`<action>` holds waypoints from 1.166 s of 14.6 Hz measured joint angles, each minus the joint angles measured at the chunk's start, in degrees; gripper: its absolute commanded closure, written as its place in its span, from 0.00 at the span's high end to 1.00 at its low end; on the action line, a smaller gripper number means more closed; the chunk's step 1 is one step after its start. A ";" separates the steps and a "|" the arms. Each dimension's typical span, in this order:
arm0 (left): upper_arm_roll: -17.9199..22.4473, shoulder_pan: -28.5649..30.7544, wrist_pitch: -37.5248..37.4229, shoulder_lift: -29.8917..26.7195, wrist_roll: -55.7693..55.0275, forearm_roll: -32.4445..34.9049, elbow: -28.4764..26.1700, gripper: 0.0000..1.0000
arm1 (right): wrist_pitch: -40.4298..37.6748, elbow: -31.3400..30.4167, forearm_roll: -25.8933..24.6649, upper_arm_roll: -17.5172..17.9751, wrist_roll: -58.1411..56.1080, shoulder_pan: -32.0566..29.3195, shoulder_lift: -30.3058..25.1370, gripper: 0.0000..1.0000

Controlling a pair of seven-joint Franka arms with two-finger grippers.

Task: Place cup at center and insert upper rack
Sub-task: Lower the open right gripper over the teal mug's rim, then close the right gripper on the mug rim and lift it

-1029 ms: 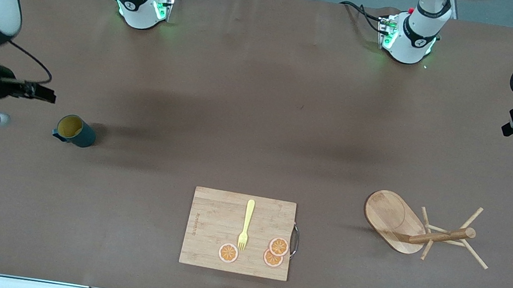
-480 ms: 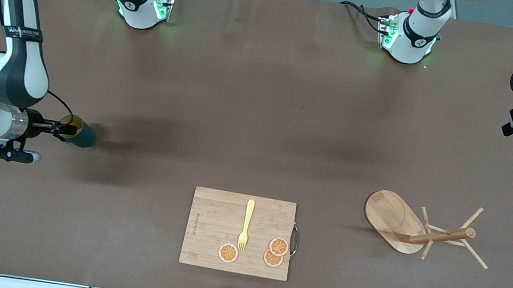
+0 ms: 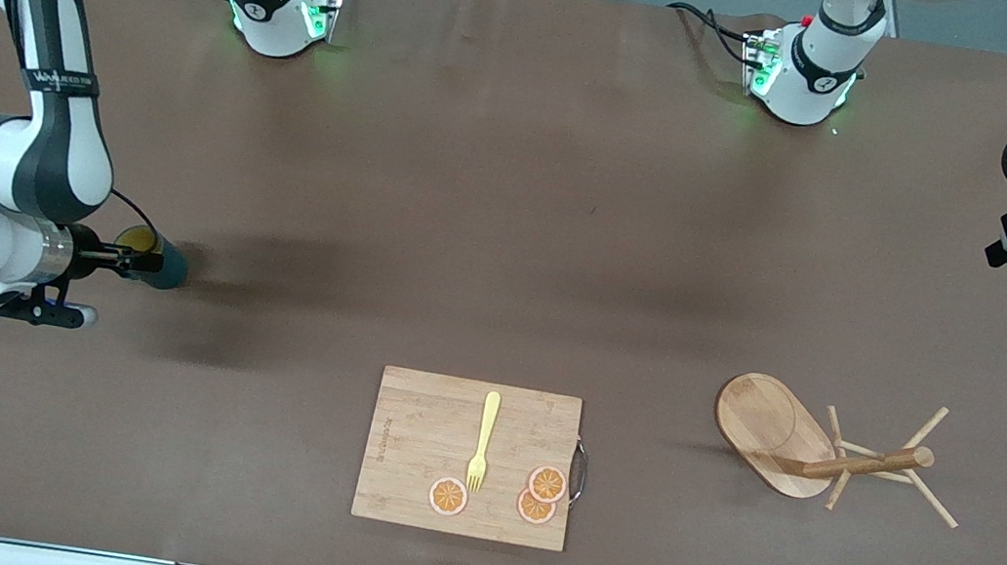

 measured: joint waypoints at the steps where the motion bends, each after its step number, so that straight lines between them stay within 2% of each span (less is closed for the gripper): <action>1: 0.00 -0.01 0.00 0.00 0.00 0.00 0.00 1.00 | 0.69 -0.10 0.00 -0.02 0.00 0.00 0.82 1.00; 4: -0.01 -0.01 0.00 0.00 0.00 0.00 0.01 1.00 | 1.23 -0.35 0.00 -0.02 0.00 0.00 2.27 0.98; 10: -0.01 -0.01 0.00 0.00 0.01 0.00 0.01 1.00 | 1.53 -1.16 0.00 0.01 0.00 0.15 2.53 0.88; 13: -0.01 -0.02 0.00 0.00 0.01 0.00 0.01 1.00 | 2.29 -2.78 0.00 -0.03 0.00 0.14 2.74 0.88; 17: -0.01 -0.02 0.00 0.00 0.02 0.00 0.01 1.00 | 2.41 -3.86 0.00 -0.05 0.02 0.14 2.78 0.74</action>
